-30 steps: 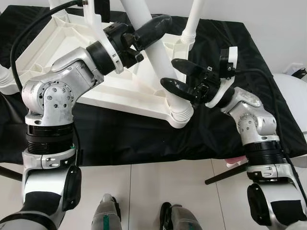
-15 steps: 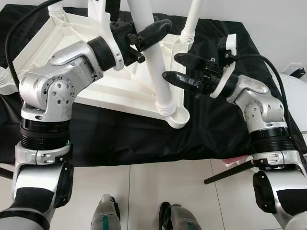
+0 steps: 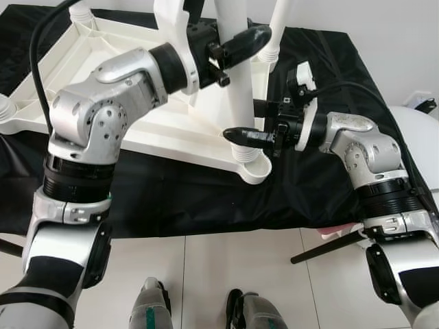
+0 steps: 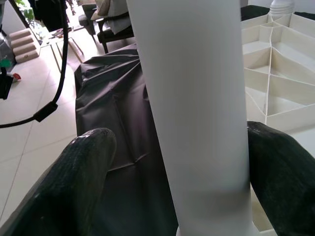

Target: Building children table

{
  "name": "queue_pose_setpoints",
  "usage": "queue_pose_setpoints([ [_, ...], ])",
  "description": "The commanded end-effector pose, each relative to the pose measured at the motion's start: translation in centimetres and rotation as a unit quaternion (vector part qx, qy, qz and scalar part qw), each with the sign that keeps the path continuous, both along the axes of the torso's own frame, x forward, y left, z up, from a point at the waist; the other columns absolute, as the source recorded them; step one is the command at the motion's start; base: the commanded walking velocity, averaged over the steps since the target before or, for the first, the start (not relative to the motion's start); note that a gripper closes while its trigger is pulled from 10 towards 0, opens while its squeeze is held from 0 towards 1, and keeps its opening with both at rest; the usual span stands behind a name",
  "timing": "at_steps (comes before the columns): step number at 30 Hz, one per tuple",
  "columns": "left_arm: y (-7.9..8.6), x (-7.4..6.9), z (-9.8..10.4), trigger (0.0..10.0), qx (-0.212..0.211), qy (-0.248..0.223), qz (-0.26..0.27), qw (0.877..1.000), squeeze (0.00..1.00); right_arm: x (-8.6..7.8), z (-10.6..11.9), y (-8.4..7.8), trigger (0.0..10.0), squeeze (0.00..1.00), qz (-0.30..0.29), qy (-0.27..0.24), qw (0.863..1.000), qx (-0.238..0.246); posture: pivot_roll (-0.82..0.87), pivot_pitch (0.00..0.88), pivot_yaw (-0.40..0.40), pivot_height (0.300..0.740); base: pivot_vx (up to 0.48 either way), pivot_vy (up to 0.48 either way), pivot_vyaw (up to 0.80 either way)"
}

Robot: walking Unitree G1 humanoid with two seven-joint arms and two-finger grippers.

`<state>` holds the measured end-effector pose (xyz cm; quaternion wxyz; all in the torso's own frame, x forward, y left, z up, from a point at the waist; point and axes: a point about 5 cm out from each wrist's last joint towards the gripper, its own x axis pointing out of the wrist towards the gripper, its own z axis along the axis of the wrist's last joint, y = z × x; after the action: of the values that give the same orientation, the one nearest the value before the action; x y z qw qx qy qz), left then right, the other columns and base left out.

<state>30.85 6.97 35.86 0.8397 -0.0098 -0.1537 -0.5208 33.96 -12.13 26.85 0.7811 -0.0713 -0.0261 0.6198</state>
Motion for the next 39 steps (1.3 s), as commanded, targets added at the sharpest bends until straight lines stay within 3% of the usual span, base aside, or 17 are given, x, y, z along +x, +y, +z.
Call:
queue_pose_setpoints([
  [1,-0.7,-1.2,0.8,10.0,0.025,-0.044,-0.082,0.995,0.00,-0.3,0.0,0.1,10.0,0.00,0.015,-0.007,1.000,-0.016,0.14,0.143,-0.092,0.740,0.000,0.000,0.00],
  [12,-1.2,-1.3,0.6,10.0,0.041,-0.053,-0.095,0.993,0.00,0.8,1.1,-0.6,10.0,0.00,-0.018,-0.016,0.999,-0.028,0.13,0.144,-0.090,0.740,0.000,0.000,0.00],
  [13,-1.3,-1.3,0.6,10.0,0.042,-0.054,-0.097,0.993,0.00,0.9,1.1,-0.6,9.0,0.00,-0.019,-0.015,0.999,-0.029,0.13,0.146,-0.091,0.740,0.000,0.000,0.00],
  [14,-1.3,-1.3,0.6,10.0,0.042,-0.054,-0.097,0.993,0.00,0.9,1.1,-0.6,9.0,0.00,-0.019,-0.015,0.999,-0.029,0.13,0.146,-0.091,0.740,0.000,0.000,0.00],
  [16,-1.4,-1.3,0.6,10.0,0.043,-0.056,-0.101,0.992,0.00,1.1,1.3,-0.7,3.4,0.00,-0.022,-0.014,0.999,-0.034,0.13,0.148,-0.093,0.740,0.000,0.000,0.00],
  [19,-1.5,-1.3,0.6,10.0,0.044,-0.057,-0.102,0.992,0.00,1.2,1.3,-0.7,3.3,0.00,-0.025,-0.013,0.999,-0.034,0.13,0.149,-0.093,0.740,0.000,0.000,0.00],
  [20,-1.5,-1.3,0.7,10.0,0.045,-0.059,-0.102,0.992,0.00,1.2,1.4,-0.7,2.2,0.00,-0.025,-0.013,0.999,-0.035,0.13,0.150,-0.095,0.740,0.000,0.000,0.00],
  [21,-1.5,-1.3,0.7,10.0,0.045,-0.059,-0.102,0.992,0.00,1.2,1.4,-0.7,2.2,0.00,-0.025,-0.013,0.999,-0.035,0.13,0.150,-0.095,0.740,0.000,0.000,0.00],
  [23,-1.6,-1.4,0.8,10.0,0.043,-0.060,-0.103,0.992,0.00,1.3,1.2,-0.7,4.7,0.00,-0.020,-0.012,0.999,-0.040,0.13,0.154,-0.096,0.740,0.000,0.000,0.00],
  [24,-1.7,-1.4,0.8,10.0,0.042,-0.061,-0.104,0.992,0.00,1.2,1.0,-0.6,8.9,0.00,-0.018,-0.012,0.999,-0.043,0.13,0.155,-0.097,0.740,0.000,0.000,0.00],
  [25,-1.7,-1.4,0.8,10.0,0.042,-0.061,-0.104,0.992,0.00,1.2,1.0,-0.6,8.9,0.00,-0.018,-0.012,0.999,-0.043,0.13,0.155,-0.097,0.740,0.000,0.000,0.00],
  [26,-1.7,-1.4,0.8,10.0,0.041,-0.062,-0.105,0.992,0.00,1.2,0.9,-0.5,10.0,0.00,-0.015,-0.012,0.999,-0.046,0.13,0.156,-0.098,0.740,0.000,0.000,0.00],
  [31,-1.9,-1.5,0.9,10.0,0.039,-0.065,-0.105,0.992,0.00,1.2,0.6,-0.3,10.0,0.00,-0.011,-0.004,0.999,-0.050,0.13,0.157,-0.099,0.740,0.000,0.000,0.00],
  [32,-1.9,-1.5,1.0,10.0,0.038,-0.066,-0.106,0.991,0.00,1.2,0.6,-0.2,10.0,1.00,-0.009,-0.002,0.999,-0.050,0.14,0.158,-0.101,0.740,0.000,0.000,0.00],
  [36,-2.0,-1.5,1.0,10.0,0.036,-0.068,-0.107,0.991,0.00,1.3,0.5,0.0,10.0,1.00,-0.007,-0.003,0.999,-0.053,0.13,0.160,-0.101,0.740,0.000,0.000,0.00],
  [37,-2.0,-1.5,1.0,10.0,0.036,-0.069,-0.108,0.991,0.00,1.3,0.5,0.0,10.0,0.00,-0.006,-0.006,0.998,-0.055,0.13,0.160,-0.101,0.740,0.000,0.000,0.00],
  [39,-2.0,-1.6,1.0,10.0,0.035,-0.069,-0.108,0.991,0.00,1.3,0.5,0.1,10.0,0.00,-0.006,-0.008,0.998,-0.056,0.14,0.160,-0.100,0.740,0.000,0.000,0.00],
])
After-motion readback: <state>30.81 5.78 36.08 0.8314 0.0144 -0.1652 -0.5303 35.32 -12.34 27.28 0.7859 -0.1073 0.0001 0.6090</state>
